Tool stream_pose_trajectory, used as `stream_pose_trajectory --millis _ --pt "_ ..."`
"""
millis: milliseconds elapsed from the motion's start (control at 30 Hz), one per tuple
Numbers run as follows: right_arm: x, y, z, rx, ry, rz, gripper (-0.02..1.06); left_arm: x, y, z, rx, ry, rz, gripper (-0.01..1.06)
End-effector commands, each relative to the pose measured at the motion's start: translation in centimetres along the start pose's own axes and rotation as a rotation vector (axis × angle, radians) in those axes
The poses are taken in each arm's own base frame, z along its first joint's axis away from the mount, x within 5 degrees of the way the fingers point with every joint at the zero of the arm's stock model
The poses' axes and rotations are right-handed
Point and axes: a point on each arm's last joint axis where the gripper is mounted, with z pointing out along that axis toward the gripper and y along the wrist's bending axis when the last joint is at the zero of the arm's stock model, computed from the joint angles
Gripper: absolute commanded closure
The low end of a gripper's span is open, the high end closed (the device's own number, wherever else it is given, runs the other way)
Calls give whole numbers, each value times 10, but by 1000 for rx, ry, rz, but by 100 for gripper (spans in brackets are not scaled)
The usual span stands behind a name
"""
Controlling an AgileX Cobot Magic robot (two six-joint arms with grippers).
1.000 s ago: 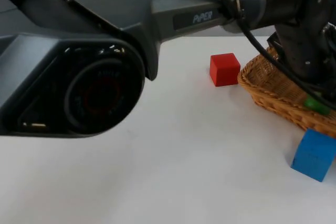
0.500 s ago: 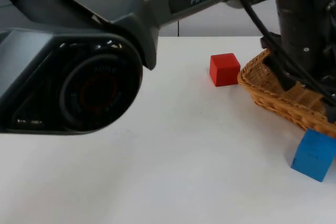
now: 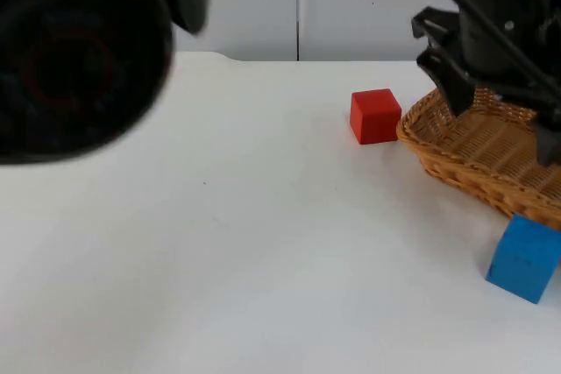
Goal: Place all geometric objects except the red cube into the basket.
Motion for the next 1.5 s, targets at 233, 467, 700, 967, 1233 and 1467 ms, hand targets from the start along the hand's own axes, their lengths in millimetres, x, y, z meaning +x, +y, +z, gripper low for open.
stream_pose_trajectory --millis 233,467,700,967,1233,1467 --pt "-2 -2 -1 9 -18 -6 -1 48 1 -9 -69 186 33 22" --pt "-2 -2 -1 9 -18 -6 -1 114 -1 -31 -70 149 20 22" --pt "-2 0 -1 -5 -17 10 -1 200 10 -66 -80 77 -114 22" --pt "-2 0 -1 -6 -15 12 -1 261 37 -102 -106 23 -307 22" --pt "1 0 -1 -9 11 10 -1 308 56 -150 -182 -68 -486 0" --pt "5 4 -2 -49 60 -23 -1 337 60 -171 -237 -106 -581 0"
